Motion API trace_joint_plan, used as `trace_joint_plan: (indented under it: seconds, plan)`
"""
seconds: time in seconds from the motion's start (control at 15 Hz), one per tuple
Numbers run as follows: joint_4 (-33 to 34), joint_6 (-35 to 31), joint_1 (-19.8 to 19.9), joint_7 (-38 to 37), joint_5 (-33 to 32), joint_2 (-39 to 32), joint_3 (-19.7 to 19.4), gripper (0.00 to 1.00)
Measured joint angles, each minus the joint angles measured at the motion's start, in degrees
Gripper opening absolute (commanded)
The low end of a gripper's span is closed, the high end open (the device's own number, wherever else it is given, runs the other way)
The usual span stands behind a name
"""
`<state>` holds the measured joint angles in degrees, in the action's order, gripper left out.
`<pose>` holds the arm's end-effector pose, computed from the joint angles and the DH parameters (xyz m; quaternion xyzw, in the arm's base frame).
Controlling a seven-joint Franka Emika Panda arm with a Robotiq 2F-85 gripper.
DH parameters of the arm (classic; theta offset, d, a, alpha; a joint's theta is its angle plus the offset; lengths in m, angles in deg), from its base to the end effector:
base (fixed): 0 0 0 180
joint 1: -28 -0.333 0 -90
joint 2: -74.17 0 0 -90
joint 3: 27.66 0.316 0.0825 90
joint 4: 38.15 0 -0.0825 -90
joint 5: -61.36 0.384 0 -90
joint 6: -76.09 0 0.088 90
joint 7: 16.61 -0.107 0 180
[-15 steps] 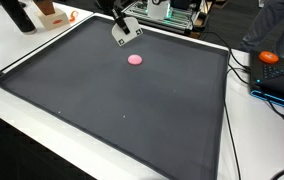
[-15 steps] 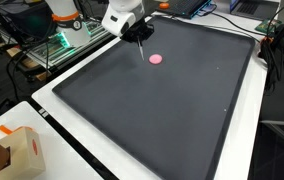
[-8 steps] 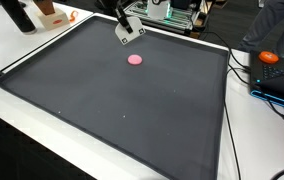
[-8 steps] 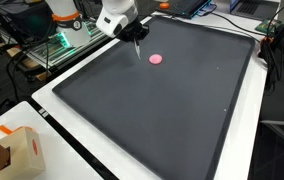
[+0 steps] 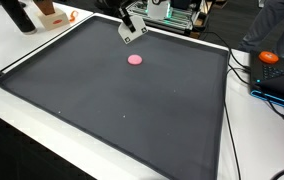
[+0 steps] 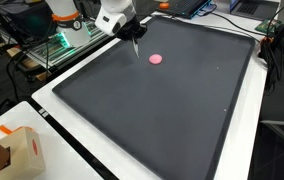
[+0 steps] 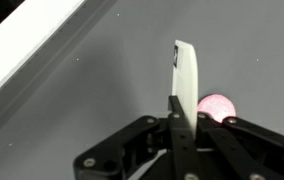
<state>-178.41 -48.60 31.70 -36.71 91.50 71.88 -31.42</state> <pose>0.4477 -0.0396 0.2650 -0.8839 0.4016 0.1693 0.1694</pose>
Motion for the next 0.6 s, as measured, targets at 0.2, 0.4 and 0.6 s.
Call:
trace_joint_plan:
  seconds: [0.2,0.4,0.6]
  plan:
    - [-0.2,0.0,-0.3,1.4,-0.5,0.3,0.5,0.01]
    - [-0.6,0.0,-0.8,3.2,-1.1,1.0,1.1,0.01]
    - [-0.9,-0.1,-1.4,5.8,-2.7,1.7,1.5,0.01]
